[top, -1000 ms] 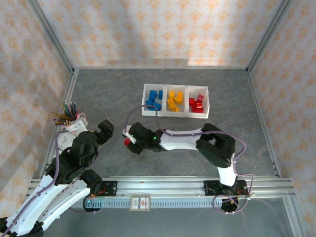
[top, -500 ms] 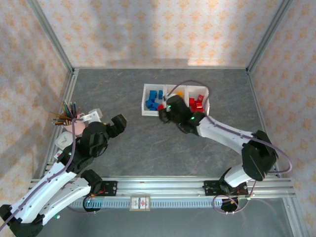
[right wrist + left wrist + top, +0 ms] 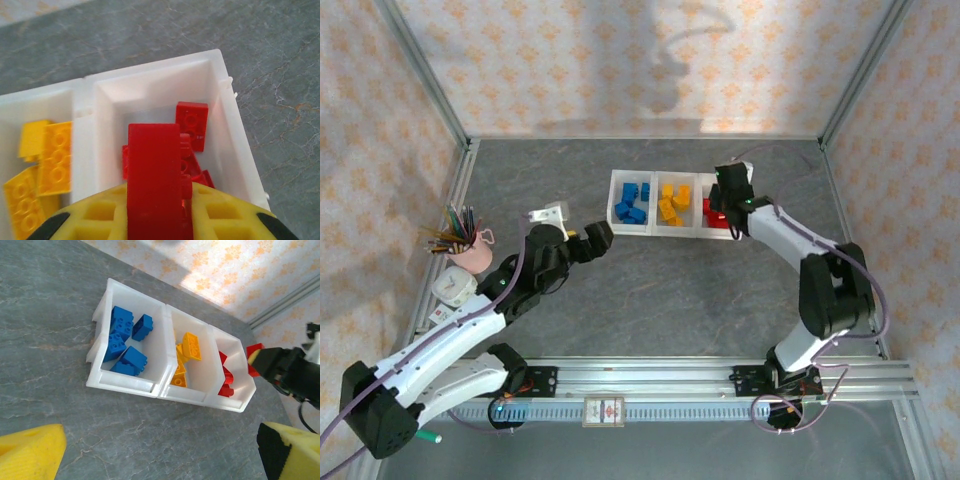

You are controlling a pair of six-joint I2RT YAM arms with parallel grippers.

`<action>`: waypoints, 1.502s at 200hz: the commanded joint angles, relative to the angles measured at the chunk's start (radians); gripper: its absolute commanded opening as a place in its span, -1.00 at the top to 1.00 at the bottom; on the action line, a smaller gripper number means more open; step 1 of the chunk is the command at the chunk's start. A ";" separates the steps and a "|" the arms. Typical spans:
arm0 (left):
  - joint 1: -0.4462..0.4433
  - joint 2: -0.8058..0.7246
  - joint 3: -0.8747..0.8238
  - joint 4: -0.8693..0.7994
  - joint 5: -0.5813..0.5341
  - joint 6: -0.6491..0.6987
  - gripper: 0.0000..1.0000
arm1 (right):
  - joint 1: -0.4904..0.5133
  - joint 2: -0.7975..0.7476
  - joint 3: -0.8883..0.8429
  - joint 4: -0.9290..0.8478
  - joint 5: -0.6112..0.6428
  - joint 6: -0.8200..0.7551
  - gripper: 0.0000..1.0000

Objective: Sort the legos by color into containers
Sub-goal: Place the lego in the container, then reset both arms

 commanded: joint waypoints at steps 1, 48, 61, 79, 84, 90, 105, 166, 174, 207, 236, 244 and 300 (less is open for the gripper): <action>0.014 0.008 -0.012 0.067 0.017 0.030 -0.98 | -0.005 0.041 0.064 0.009 0.064 -0.018 0.33; 0.028 -0.004 -0.026 0.060 -0.012 0.042 -0.98 | -0.005 -0.018 0.066 0.004 0.089 -0.028 -0.30; 0.037 -0.009 -0.027 0.057 -0.035 0.049 -0.98 | -0.007 -0.077 0.040 0.009 0.112 -0.027 -0.40; 0.060 -0.015 -0.033 0.053 -0.104 0.073 -0.98 | -0.015 -0.175 -0.028 0.040 0.175 -0.019 -0.66; 0.073 -0.015 -0.032 0.050 -0.128 0.080 -0.98 | -0.021 -0.202 -0.056 0.048 0.194 -0.012 -0.78; 0.088 -0.014 -0.031 0.054 -0.153 0.092 -0.98 | -0.031 -0.236 -0.089 0.060 0.223 0.000 -0.91; 0.144 -0.002 -0.037 0.062 -0.247 0.155 -0.98 | -0.060 -0.318 -0.195 0.111 0.310 0.015 -1.00; 0.383 0.140 -0.219 0.462 -0.499 0.434 -0.98 | -0.235 -0.486 -0.661 0.548 0.482 -0.015 -1.00; 0.408 0.162 -0.252 0.536 -0.500 0.468 -0.98 | -0.247 -0.474 -0.697 0.612 0.461 -0.036 -1.00; 0.467 0.257 -0.373 0.841 -0.424 0.578 -0.99 | -0.256 -0.351 -0.804 0.910 0.313 -0.113 -1.00; 0.495 0.361 -0.448 1.101 -0.307 0.646 -0.99 | -0.256 -0.252 -0.754 0.985 0.199 -0.162 -1.00; 0.496 0.391 -0.455 1.153 -0.296 0.660 -0.99 | -0.257 -0.242 -0.778 1.076 0.169 -0.188 -1.00; 0.571 0.601 -0.491 1.442 -0.061 0.692 -0.99 | -0.265 -0.126 -0.924 1.490 -0.035 -0.291 -1.00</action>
